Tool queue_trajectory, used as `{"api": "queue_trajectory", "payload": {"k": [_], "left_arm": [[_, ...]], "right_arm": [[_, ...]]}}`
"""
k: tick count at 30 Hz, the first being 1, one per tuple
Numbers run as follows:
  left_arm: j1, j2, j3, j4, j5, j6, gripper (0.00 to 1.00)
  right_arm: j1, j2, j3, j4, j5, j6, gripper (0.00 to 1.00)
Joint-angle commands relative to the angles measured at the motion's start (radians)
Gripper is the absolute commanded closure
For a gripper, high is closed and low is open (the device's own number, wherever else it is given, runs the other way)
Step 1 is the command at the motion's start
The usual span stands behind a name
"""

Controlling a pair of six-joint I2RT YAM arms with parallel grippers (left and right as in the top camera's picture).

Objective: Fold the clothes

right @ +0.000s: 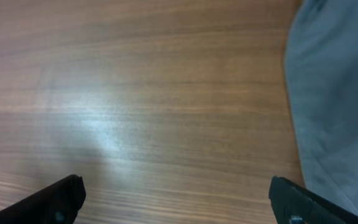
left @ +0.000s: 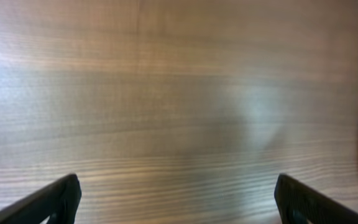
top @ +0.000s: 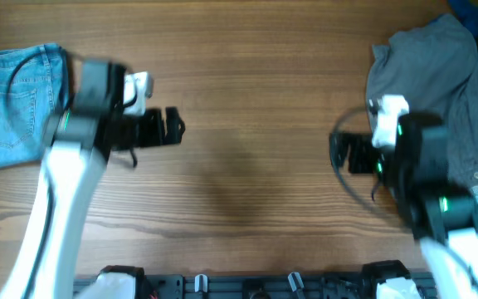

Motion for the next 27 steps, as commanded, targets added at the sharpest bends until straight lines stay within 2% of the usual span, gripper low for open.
{"api": "queue_trajectory", "payload": {"k": [1, 3, 6, 9, 22, 27], "left_arm": [[-0.002, -0.322, -0.255, 0.150, -0.040, -0.013, 0.00], [-0.002, -0.458, -0.340, 0.202, -0.040, -0.013, 0.00], [-0.002, -0.587, -0.372, 0.222, -0.039, -0.013, 0.00], [-0.002, -0.641, -0.372, 0.223, -0.039, -0.013, 0.00], [-0.002, -0.649, -0.372, 0.166, -0.039, -0.013, 0.00], [-0.002, -0.649, -0.372, 0.166, -0.039, -0.013, 0.00]], "right_arm": [[-0.008, -0.215, -0.117, 0.001, 0.145, 0.080, 0.00], [-0.008, -0.299, -0.147, -0.015, 0.148, 0.078, 0.00], [-0.008, -0.335, -0.148, -0.038, 0.148, 0.077, 0.00], [-0.008, -0.331, -0.148, -0.042, 0.148, 0.077, 0.00], [-0.008, -0.319, -0.149, -0.043, 0.148, 0.077, 0.00], [-0.008, -0.398, -0.158, -0.078, 0.148, 0.077, 0.01]]}}
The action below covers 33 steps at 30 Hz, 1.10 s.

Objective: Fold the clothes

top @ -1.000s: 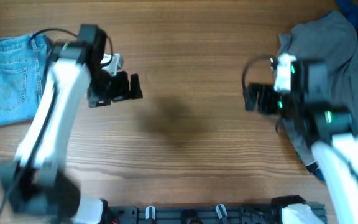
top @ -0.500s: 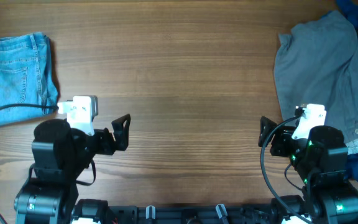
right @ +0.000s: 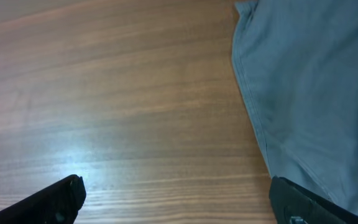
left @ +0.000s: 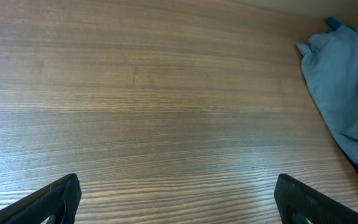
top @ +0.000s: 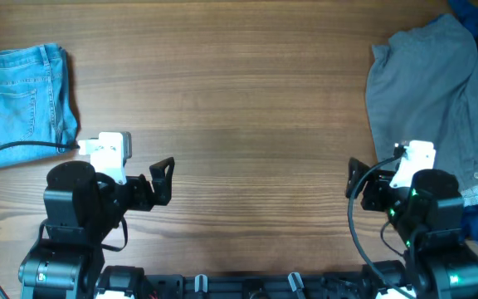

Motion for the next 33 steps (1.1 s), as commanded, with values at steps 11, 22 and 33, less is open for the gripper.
{"api": "queue_trajectory", "payload": {"k": [11, 22, 33], "left_arm": [[-0.002, -0.002, -0.010, -0.001, -0.013, -0.008, 0.00], [-0.002, -0.002, -0.010, -0.001, -0.013, -0.008, 0.00], [-0.002, -0.002, -0.010, -0.001, -0.013, -0.008, 0.00]], "right_arm": [[-0.008, -0.547, -0.476, 0.471, 0.013, -0.016, 0.00], [-0.117, -0.544, -0.720, 0.906, -0.114, -0.208, 0.00], [-0.117, -0.542, -0.719, 0.837, -0.118, -0.187, 0.00]]}}
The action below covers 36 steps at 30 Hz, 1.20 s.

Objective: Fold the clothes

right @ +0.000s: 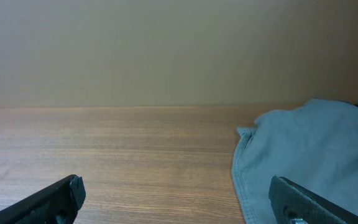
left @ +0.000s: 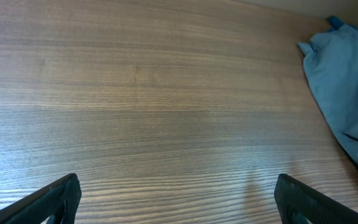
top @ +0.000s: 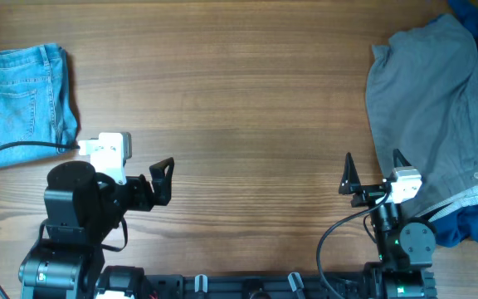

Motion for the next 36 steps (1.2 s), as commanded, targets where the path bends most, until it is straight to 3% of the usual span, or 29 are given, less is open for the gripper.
{"api": "queue_trajectory", "payload": {"k": [1, 21, 27, 32, 36], "left_arm": [[-0.002, -0.002, -0.008, 0.003, -0.008, -0.008, 0.00], [-0.002, -0.003, -0.008, 0.003, -0.013, -0.008, 0.00], [0.056, -0.095, -0.040, -0.067, -0.021, -0.005, 0.00], [0.110, -0.260, -0.236, 0.100, -0.040, 0.002, 0.00], [0.110, -0.452, -0.491, 0.297, -0.043, 0.002, 0.00]], "right_arm": [[-0.006, -0.011, -0.001, 0.005, -0.016, 0.014, 0.00], [-0.006, -0.011, -0.001, 0.005, -0.016, 0.014, 0.00], [-0.006, -0.011, -0.001, 0.005, -0.016, 0.014, 0.00], [-0.006, -0.011, -0.001, 0.005, -0.016, 0.014, 0.00], [-0.006, -0.011, -0.001, 0.005, -0.016, 0.014, 0.00]]}}
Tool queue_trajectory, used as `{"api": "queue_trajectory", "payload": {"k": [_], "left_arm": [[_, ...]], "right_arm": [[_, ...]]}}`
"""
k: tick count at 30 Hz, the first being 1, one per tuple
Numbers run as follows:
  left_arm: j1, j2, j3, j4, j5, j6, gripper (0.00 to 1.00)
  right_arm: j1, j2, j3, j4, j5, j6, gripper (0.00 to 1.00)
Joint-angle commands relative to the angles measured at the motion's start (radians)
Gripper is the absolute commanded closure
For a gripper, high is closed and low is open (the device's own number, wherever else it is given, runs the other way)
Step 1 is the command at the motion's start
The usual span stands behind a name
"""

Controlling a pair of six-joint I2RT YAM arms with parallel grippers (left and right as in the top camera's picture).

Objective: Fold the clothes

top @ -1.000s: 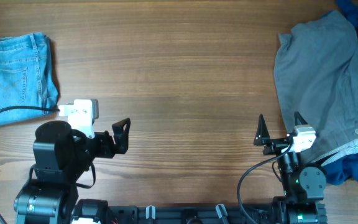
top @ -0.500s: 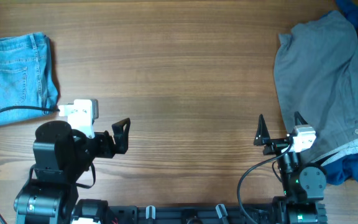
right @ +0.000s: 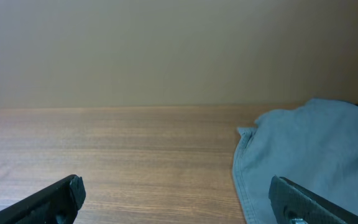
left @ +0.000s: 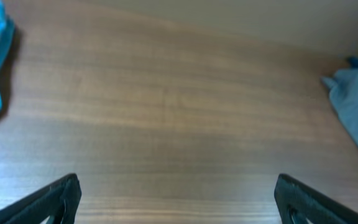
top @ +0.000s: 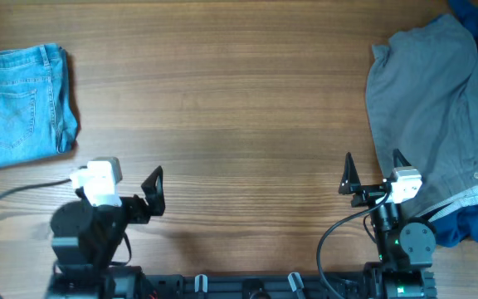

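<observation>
Folded blue jeans [top: 19, 104] lie at the table's far left and show at the left edge of the left wrist view as the jeans. A crumpled grey shirt [top: 438, 108] is spread at the right, seen also as the shirt [right: 309, 155]. My left gripper [top: 150, 193] is at the near edge, open and empty, far from the jeans; open gripper [left: 178, 200]. My right gripper [top: 373, 170] stands open at the near edge, just left of the shirt's hem; gripper [right: 178, 200] holds nothing.
A darker blue garment [top: 471, 226] pokes out from under the grey shirt at the near right and again at the far right corner. The wooden table [top: 247, 108] stretches between the two piles. A black cable [top: 7, 208] runs left from my left arm.
My left arm has drawn further back toward the near edge and swung, so its camera now catches the jeans at the left. Its cable no longer reaches the jeans. The right arm is unchanged.
Both arms were first stretched over the table, the left beside the jeans and the right beside the grey shirt, both open and empty. Then both stood pulled back near the front edge. The right then sat lower and level, and now the left does too.
</observation>
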Motion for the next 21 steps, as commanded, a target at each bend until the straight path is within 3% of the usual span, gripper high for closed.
{"api": "queue_trajectory", "payload": {"k": [1, 4, 8, 13, 15, 21], "left_arm": [[0.005, -0.167, -0.209, 0.135, -0.013, 0.000, 0.00], [0.008, -0.291, -0.369, 0.327, -0.014, 0.001, 0.00], [0.024, -0.311, -0.504, 0.610, -0.052, 0.002, 0.00], [0.024, -0.311, -0.508, 0.621, -0.172, 0.002, 0.00], [0.024, -0.311, -0.508, 0.557, -0.173, -0.002, 0.00], [0.023, -0.311, -0.508, 0.562, -0.155, -0.003, 0.00]], "right_arm": [[-0.006, -0.011, -0.001, 0.005, -0.016, 0.010, 0.00], [-0.006, -0.011, -0.001, 0.005, -0.016, 0.011, 0.00], [-0.006, -0.011, -0.001, 0.005, -0.016, 0.011, 0.00], [-0.006, -0.011, -0.001, 0.005, -0.016, 0.011, 0.00], [-0.006, -0.011, -0.001, 0.005, -0.016, 0.011, 0.00], [-0.006, -0.011, -0.001, 0.005, -0.016, 0.011, 0.00]]}}
